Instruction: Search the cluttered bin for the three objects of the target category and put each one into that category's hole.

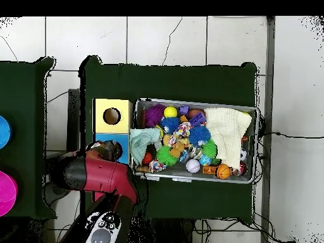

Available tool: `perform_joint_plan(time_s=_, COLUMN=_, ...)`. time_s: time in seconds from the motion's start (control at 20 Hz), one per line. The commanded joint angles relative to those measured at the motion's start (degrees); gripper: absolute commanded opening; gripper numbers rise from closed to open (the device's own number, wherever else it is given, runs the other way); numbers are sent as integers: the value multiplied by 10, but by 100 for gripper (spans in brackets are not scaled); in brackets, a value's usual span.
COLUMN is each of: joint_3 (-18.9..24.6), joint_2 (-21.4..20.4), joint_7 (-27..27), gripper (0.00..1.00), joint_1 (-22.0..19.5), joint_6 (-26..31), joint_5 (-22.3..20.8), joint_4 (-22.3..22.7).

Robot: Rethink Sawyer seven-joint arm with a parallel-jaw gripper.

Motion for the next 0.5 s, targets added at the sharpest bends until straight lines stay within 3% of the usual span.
perform_joint_plan(time_s=0.05, joint_3=18, joint_2=28, joint_7=111, gripper=100, joint_1=-5, joint_6=-15, joint_5=10, joint_4=37)
perform_joint_plan(time_s=0.5, joint_3=0, joint_2=-5, joint_7=126, gripper=100, joint_1=-1, joint_6=56, joint_5=21, joint_4=26)
